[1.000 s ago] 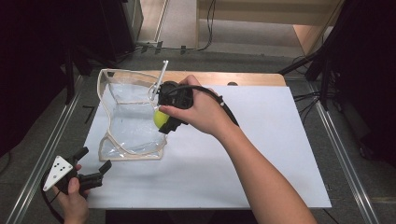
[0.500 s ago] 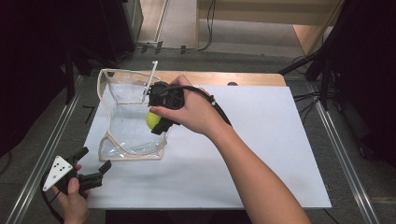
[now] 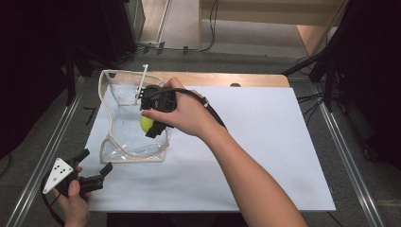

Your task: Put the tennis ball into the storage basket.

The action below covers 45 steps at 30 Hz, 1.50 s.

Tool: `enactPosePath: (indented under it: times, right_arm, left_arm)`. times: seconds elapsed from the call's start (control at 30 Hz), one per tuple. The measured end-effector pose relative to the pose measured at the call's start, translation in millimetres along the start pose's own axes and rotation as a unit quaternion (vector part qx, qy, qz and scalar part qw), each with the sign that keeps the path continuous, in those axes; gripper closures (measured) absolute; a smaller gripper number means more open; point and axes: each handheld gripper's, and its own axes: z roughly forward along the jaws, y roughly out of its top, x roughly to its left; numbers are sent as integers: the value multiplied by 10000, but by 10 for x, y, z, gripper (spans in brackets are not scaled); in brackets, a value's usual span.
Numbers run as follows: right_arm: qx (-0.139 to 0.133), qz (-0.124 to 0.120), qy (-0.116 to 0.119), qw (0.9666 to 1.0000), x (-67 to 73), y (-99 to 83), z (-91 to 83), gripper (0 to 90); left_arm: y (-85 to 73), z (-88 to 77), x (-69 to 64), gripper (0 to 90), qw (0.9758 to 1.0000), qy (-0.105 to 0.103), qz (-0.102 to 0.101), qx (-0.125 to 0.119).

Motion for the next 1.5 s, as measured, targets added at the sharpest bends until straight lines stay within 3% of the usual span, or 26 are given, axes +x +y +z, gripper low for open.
enactPosePath:
  times: [0.23,0.43,0.57,0.7,0.8,1.27,1.5]
  right_arm:
    - [22,-51,29,10000,-13,94,82,229]
    - [-31,0,-85,10000,-33,151,144,224]
    - [-240,-26,-39,9997,-50,179,154,104]
    - [-283,42,-167,9995,-24,190,98,76]
    - [-269,54,-226,9994,-17,167,67,0]
    - [-239,119,-453,9986,-37,-17,-93,0]
    - [-198,206,-441,9986,-35,-178,-54,0]
  left_arm:
    - [0,-2,4,0,10000,-14,-2,0]
    - [1,-5,7,0,10000,-17,-1,2]
    - [0,-4,7,0,10000,-17,-7,-9]
    - [0,-5,8,0,10000,-22,-10,-15]
    - [0,-4,8,0,10000,-23,-7,-3]
    - [0,2,1,0,10000,-8,10,2]
    - [0,2,-2,0,10000,6,2,-3]
